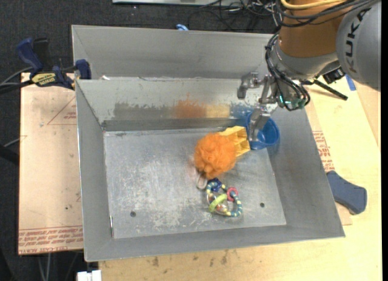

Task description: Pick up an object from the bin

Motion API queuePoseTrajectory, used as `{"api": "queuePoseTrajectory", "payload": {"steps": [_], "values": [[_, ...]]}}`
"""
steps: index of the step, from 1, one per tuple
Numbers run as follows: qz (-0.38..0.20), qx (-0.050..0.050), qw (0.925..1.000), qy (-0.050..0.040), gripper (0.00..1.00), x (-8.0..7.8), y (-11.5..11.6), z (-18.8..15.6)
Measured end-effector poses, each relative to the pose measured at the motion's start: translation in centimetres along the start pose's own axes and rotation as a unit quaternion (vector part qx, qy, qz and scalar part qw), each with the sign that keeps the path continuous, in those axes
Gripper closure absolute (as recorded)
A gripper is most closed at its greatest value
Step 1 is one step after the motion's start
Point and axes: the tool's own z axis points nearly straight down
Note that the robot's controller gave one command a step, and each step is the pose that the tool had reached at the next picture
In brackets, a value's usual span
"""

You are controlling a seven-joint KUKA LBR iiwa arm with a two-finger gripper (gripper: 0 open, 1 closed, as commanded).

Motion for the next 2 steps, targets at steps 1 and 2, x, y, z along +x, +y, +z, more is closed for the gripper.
{"api": "queuePoseTrajectory", "payload": {"steps": [1, 2], "values": [[0.0, 0.0, 1.0, -0.0041, 0.0, -0.1, 0.0, -0.5], [-0.057, 0.001, 0.9984, -0.0053, 0.0, 1.0, 1.2, 4.0]]}}
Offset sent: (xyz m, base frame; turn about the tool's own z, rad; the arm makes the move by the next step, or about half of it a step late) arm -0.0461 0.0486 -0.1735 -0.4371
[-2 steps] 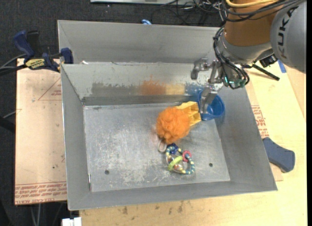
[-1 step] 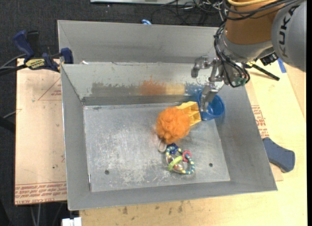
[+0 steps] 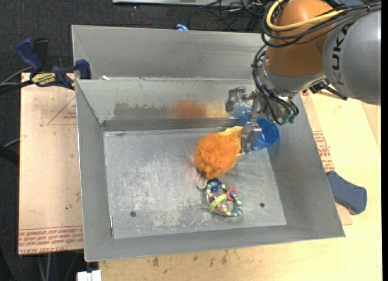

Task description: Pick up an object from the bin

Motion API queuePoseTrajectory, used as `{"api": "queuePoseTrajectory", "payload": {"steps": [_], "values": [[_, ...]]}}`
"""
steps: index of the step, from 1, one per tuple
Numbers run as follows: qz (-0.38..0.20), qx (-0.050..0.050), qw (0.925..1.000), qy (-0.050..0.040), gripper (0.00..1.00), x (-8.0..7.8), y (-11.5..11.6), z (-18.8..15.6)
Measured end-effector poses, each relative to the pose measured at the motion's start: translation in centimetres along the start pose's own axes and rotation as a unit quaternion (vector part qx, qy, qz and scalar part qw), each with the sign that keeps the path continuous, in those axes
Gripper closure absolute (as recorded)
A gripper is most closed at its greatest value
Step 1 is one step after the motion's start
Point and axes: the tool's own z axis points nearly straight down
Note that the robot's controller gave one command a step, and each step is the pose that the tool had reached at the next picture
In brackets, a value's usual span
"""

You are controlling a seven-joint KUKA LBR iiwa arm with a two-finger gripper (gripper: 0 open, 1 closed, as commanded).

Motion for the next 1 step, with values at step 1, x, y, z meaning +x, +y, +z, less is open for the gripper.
{"api": "queuePoseTrajectory", "payload": {"steps": [1], "values": [[-0.074, -0.001, 0.9972, 0.002, 0.0, 3.08, 4.62, 4.34]]}}
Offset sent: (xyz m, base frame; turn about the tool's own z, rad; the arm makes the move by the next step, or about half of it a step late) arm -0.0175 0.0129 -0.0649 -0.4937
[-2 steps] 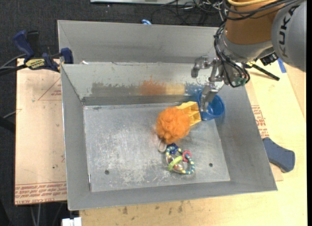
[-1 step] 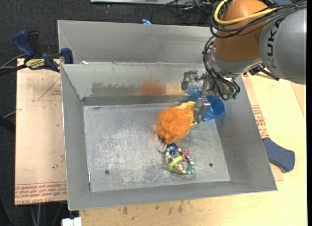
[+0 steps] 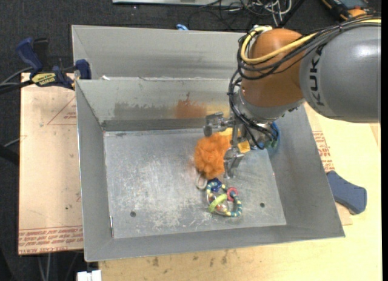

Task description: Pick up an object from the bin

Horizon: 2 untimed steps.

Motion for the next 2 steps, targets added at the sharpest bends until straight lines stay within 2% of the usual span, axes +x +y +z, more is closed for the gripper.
{"api": "queuePoseTrajectory", "payload": {"steps": [1, 2], "values": [[-0.1, 0.001, 0.995, -0.0016, 0.0, -0.6, -1.7, 1.2], [-0.134, 0.001, 0.991, -0.0032, 0.0, -1.4, -1.6, 6.1]]}}
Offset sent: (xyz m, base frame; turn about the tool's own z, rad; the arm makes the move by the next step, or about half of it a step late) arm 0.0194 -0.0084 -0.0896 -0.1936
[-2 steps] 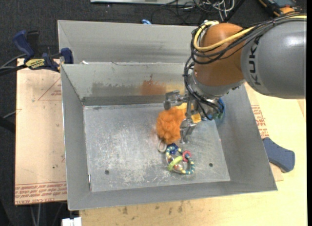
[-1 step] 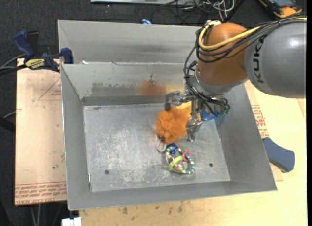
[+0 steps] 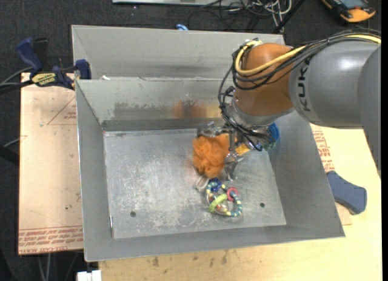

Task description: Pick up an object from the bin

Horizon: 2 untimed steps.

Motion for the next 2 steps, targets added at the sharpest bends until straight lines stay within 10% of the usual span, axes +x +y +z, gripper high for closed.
{"api": "queuePoseTrajectory", "payload": {"steps": [1, 2], "values": [[-0.045, 0.001, 0.999, -0.003, 1.0, -1.51, -0.42, 2.26], [-0.044, 0.001, 0.999, -0.0031, 1.0, -1.51, -0.43, 2.26]]}}
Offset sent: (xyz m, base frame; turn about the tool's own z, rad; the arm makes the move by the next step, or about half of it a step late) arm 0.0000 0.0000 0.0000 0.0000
